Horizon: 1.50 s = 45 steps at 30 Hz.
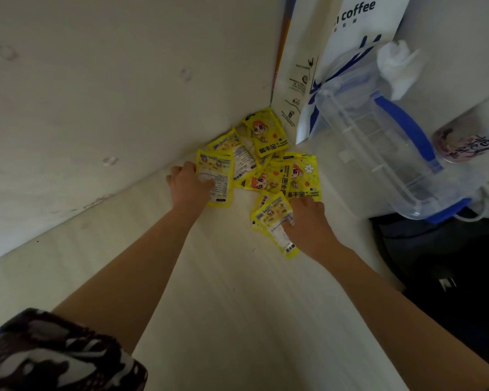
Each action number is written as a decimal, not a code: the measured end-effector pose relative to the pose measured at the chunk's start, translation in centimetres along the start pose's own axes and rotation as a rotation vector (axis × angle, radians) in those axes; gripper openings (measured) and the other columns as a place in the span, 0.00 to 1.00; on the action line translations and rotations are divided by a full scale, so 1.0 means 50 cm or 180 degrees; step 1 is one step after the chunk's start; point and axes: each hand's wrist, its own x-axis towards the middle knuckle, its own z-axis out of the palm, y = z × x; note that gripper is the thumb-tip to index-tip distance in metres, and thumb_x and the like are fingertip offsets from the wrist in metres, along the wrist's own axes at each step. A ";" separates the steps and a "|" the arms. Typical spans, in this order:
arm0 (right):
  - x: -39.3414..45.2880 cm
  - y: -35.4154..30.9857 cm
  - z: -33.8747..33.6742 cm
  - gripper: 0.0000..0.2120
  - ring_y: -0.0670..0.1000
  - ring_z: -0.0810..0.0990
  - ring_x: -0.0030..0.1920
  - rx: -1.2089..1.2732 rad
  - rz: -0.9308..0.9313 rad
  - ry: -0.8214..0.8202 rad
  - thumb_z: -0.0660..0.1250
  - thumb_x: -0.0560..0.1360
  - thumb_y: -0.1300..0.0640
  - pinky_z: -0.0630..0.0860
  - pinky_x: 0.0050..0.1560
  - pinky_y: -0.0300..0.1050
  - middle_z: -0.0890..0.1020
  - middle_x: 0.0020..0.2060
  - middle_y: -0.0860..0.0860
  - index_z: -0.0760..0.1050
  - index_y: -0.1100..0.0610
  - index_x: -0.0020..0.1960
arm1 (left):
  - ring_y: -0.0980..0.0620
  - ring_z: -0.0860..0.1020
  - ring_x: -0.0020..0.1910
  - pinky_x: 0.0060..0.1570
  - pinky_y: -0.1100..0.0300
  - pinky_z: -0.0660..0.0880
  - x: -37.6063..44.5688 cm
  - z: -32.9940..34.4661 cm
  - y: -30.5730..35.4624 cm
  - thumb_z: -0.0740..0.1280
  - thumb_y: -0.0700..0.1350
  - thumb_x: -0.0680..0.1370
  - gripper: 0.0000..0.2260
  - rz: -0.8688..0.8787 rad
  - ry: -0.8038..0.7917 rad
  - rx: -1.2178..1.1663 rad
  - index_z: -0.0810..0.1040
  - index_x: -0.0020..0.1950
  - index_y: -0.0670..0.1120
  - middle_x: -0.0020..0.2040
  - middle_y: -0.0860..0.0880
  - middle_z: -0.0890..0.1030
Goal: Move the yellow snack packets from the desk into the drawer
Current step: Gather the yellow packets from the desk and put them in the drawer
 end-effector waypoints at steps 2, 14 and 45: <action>-0.004 -0.005 0.000 0.18 0.62 0.68 0.62 -0.0071 0.0035 -0.0014 0.62 0.78 0.55 0.69 0.60 0.53 0.70 0.62 0.59 0.68 0.60 0.65 | 0.39 0.66 0.63 0.59 0.51 0.65 -0.002 0.004 0.003 0.70 0.46 0.74 0.20 0.0018 0.0024 0.0065 0.73 0.62 0.41 0.61 0.39 0.72; -0.010 -0.017 -0.021 0.17 0.60 0.74 0.58 0.0484 -0.0249 0.0063 0.63 0.78 0.60 0.73 0.55 0.52 0.70 0.62 0.59 0.67 0.61 0.66 | 0.39 0.70 0.61 0.62 0.49 0.68 -0.019 0.017 0.033 0.67 0.38 0.73 0.17 -0.0113 0.0035 -0.0291 0.72 0.61 0.41 0.63 0.39 0.69; 0.315 -0.126 -0.105 0.11 0.62 0.74 0.61 0.0702 0.0398 0.0554 0.59 0.77 0.62 0.66 0.61 0.51 0.77 0.57 0.59 0.71 0.62 0.58 | 0.46 0.81 0.48 0.49 0.49 0.80 0.014 0.001 0.039 0.72 0.39 0.71 0.12 -0.0115 -0.0130 -0.1308 0.74 0.52 0.47 0.50 0.48 0.80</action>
